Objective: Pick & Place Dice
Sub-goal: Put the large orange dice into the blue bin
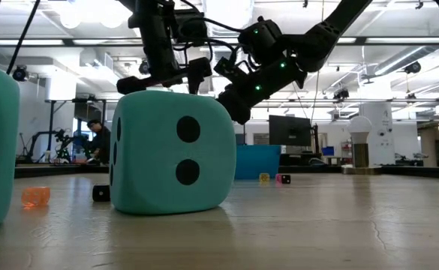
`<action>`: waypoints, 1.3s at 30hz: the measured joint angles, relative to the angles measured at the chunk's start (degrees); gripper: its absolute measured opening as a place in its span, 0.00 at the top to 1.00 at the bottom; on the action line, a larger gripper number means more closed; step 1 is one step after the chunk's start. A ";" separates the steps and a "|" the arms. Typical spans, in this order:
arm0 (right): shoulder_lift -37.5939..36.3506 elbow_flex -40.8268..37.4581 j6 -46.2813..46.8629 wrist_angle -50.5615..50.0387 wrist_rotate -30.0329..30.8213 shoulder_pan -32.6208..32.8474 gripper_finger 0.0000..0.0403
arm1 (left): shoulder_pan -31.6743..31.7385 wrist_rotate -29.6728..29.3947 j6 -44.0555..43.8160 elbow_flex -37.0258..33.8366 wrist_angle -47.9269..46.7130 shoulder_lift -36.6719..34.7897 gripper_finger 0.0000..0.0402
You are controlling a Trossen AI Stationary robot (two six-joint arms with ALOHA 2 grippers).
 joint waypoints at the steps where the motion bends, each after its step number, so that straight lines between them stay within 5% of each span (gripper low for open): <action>1: -0.03 0.00 0.01 0.01 0.00 0.00 0.98 | 0.00 -0.36 0.02 0.00 -0.13 0.00 0.01; 17: -15.57 -1.28 0.28 -19.11 -0.24 0.07 0.98 | 0.01 -10.33 0.65 0.00 -9.37 -3.91 0.01; 39: -39.23 -2.25 12.74 -55.38 -0.84 2.99 0.98 | -6.29 -15.68 10.25 -0.44 -11.39 -9.88 0.02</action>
